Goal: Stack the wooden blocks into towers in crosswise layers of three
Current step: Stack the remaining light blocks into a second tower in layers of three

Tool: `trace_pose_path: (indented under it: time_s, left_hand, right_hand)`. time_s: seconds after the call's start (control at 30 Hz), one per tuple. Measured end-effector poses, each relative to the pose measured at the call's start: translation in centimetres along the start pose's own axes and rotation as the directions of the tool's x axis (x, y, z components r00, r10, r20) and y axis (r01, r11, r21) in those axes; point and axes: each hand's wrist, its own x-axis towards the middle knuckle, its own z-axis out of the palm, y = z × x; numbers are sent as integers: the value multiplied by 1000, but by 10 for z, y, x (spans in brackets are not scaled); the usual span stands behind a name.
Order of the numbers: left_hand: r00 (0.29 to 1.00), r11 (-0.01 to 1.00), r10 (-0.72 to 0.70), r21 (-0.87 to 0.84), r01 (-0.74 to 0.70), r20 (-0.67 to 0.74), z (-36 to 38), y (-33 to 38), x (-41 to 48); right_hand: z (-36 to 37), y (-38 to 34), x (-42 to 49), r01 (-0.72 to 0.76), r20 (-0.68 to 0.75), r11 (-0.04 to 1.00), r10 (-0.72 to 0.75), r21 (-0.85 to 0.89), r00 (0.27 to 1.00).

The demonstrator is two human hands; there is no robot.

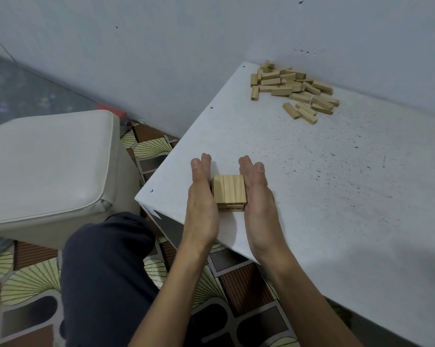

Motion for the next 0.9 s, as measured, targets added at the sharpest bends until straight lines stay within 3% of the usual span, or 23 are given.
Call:
trace_pose_path:
  time_s: [0.9]
  left_hand:
    - [998,977,6,213,-20,66,3,7,-6]
  right_hand:
    - [6,-6,-6,-29,9,998,30,-59,1000]
